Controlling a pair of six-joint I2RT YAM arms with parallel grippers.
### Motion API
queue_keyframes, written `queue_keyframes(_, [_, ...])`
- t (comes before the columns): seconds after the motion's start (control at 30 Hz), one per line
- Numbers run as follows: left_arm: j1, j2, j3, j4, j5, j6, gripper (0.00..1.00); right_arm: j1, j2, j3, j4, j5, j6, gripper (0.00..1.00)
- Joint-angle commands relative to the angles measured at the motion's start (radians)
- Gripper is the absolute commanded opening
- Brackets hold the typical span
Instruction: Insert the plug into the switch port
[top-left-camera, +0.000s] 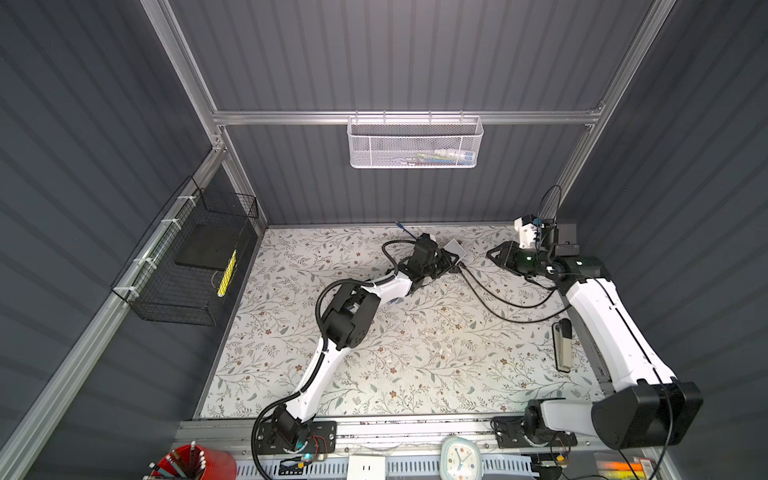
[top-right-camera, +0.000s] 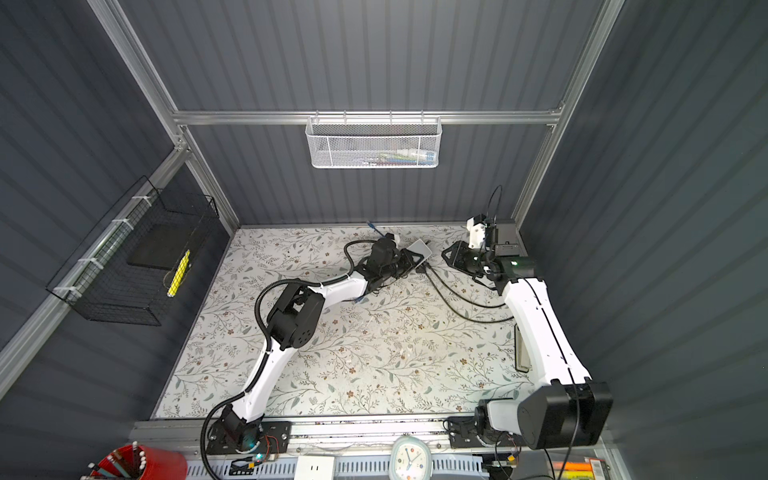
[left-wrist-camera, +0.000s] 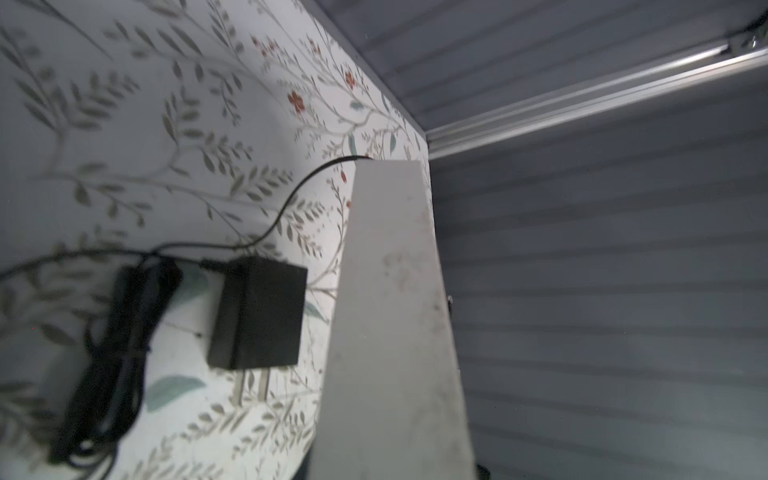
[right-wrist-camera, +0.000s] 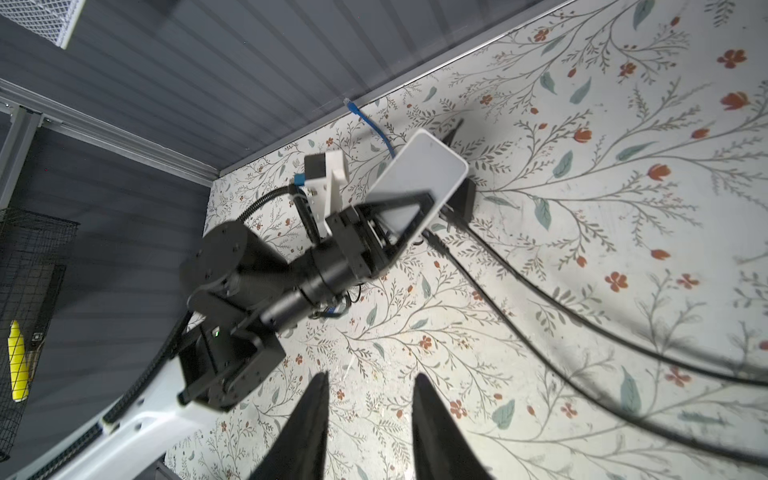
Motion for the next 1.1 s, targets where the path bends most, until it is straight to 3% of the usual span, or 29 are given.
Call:
queue_keyframes(0.0, [0.041, 0.009, 0.100, 0.004, -0.092, 0.015, 0.00, -0.011, -0.057, -0.044, -0.019, 0.000, -0.023, 0.36])
queue_keyframes(0.17, [0.051, 0.079, 0.234, -0.068, -0.059, 0.007, 0.00, -0.026, -0.104, -0.107, -0.021, -0.003, -0.033, 0.36])
queue_keyframes(0.4, [0.038, -0.074, -0.079, 0.048, -0.188, -0.035, 0.00, -0.031, -0.116, -0.184, 0.000, -0.016, -0.028, 0.36])
queue_keyframes(0.83, [-0.096, -0.122, -0.173, -0.011, -0.307, -0.084, 0.00, -0.034, -0.123, -0.292, -0.008, -0.021, -0.057, 0.37])
queue_keyframes(1.07, [-0.154, -0.205, -0.317, 0.008, -0.426, -0.124, 0.00, -0.035, -0.123, -0.360, 0.001, -0.040, -0.083, 0.37])
